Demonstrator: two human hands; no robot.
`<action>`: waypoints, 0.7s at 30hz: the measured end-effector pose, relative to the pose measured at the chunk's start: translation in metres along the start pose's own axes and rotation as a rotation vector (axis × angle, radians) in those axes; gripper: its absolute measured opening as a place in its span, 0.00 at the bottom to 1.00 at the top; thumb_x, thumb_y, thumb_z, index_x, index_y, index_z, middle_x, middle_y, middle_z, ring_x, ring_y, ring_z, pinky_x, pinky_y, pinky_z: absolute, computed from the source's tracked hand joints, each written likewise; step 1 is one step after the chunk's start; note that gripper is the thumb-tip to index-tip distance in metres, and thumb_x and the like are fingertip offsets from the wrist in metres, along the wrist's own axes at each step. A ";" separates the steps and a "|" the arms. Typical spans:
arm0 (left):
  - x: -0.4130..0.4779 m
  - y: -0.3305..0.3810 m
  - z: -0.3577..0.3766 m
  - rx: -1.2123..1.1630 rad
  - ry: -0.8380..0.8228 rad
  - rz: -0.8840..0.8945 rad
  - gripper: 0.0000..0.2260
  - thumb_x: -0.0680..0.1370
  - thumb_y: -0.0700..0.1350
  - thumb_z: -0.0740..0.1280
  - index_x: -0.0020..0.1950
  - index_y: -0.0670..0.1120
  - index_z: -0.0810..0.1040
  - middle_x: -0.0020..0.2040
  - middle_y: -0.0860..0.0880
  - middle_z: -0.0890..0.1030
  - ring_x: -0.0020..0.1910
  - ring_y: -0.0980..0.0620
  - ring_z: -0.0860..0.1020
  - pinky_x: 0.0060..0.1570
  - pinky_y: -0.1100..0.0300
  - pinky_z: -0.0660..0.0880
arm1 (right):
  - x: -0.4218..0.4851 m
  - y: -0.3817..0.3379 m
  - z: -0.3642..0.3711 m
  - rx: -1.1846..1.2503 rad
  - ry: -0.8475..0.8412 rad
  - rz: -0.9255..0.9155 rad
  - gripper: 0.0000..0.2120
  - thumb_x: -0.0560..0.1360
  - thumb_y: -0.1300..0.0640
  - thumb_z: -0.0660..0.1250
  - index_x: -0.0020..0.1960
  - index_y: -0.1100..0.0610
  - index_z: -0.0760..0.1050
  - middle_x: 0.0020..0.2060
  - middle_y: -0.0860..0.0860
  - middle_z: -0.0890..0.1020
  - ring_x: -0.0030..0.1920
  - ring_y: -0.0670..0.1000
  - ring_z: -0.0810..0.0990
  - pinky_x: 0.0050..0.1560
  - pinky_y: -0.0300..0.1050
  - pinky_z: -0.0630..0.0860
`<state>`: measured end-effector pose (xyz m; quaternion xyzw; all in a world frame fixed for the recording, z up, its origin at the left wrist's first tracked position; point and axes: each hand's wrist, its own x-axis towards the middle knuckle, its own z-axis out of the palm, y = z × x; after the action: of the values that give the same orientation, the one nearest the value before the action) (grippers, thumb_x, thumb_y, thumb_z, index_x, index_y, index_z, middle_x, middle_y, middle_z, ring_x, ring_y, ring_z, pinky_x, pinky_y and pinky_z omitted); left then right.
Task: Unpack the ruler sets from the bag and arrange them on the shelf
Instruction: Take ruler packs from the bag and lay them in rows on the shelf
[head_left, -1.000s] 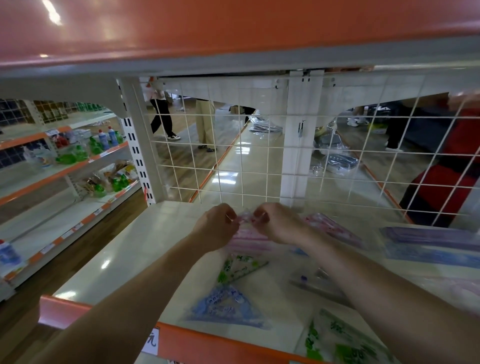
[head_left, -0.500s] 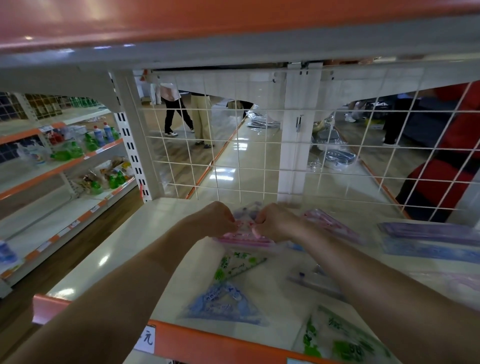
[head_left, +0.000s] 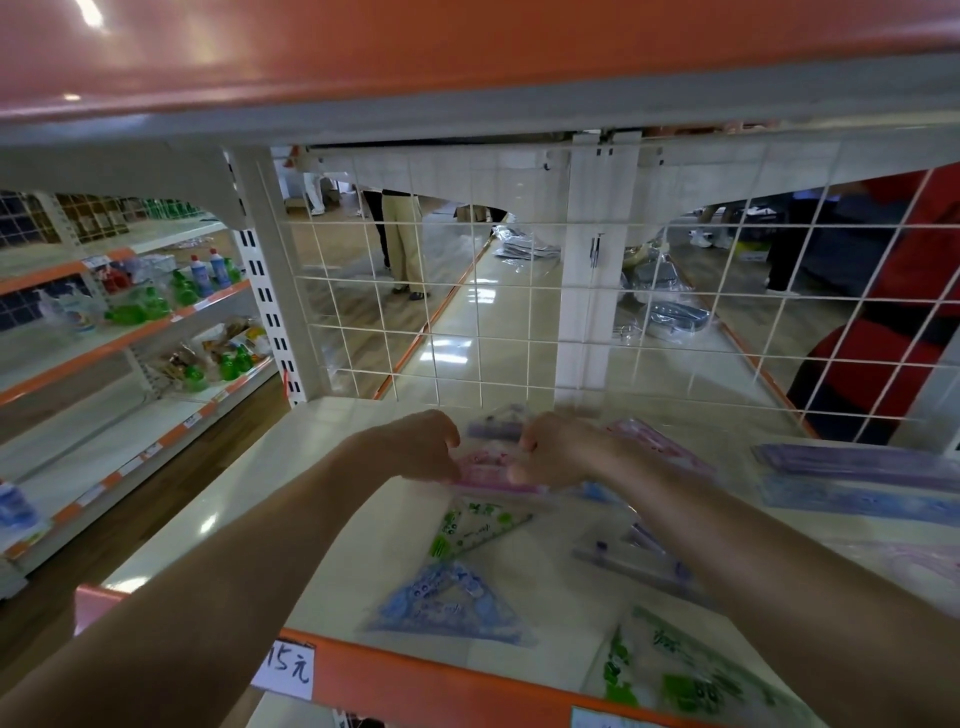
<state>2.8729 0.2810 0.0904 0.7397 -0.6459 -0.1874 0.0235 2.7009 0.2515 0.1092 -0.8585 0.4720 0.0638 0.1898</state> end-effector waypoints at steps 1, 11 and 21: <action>-0.001 0.001 0.001 0.039 -0.023 0.005 0.24 0.74 0.46 0.70 0.69 0.44 0.71 0.64 0.46 0.73 0.59 0.48 0.75 0.58 0.55 0.75 | -0.002 -0.001 0.000 -0.005 -0.012 -0.011 0.14 0.76 0.51 0.64 0.34 0.47 0.66 0.35 0.46 0.67 0.43 0.51 0.72 0.31 0.37 0.63; 0.005 0.009 0.012 0.177 0.037 0.001 0.14 0.77 0.48 0.65 0.61 0.45 0.77 0.57 0.46 0.78 0.54 0.48 0.78 0.49 0.58 0.76 | -0.010 -0.008 0.005 -0.051 0.042 -0.045 0.17 0.77 0.55 0.65 0.64 0.56 0.73 0.53 0.54 0.74 0.53 0.52 0.75 0.37 0.38 0.66; 0.005 0.014 0.012 0.172 0.015 0.012 0.13 0.77 0.46 0.66 0.60 0.43 0.78 0.55 0.45 0.79 0.51 0.48 0.79 0.49 0.59 0.76 | -0.006 -0.010 0.006 -0.112 0.030 -0.020 0.21 0.76 0.54 0.66 0.67 0.59 0.71 0.51 0.54 0.73 0.51 0.52 0.75 0.41 0.41 0.68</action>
<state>2.8566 0.2766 0.0820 0.7365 -0.6639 -0.1253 -0.0340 2.7066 0.2631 0.1085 -0.8733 0.4620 0.0751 0.1351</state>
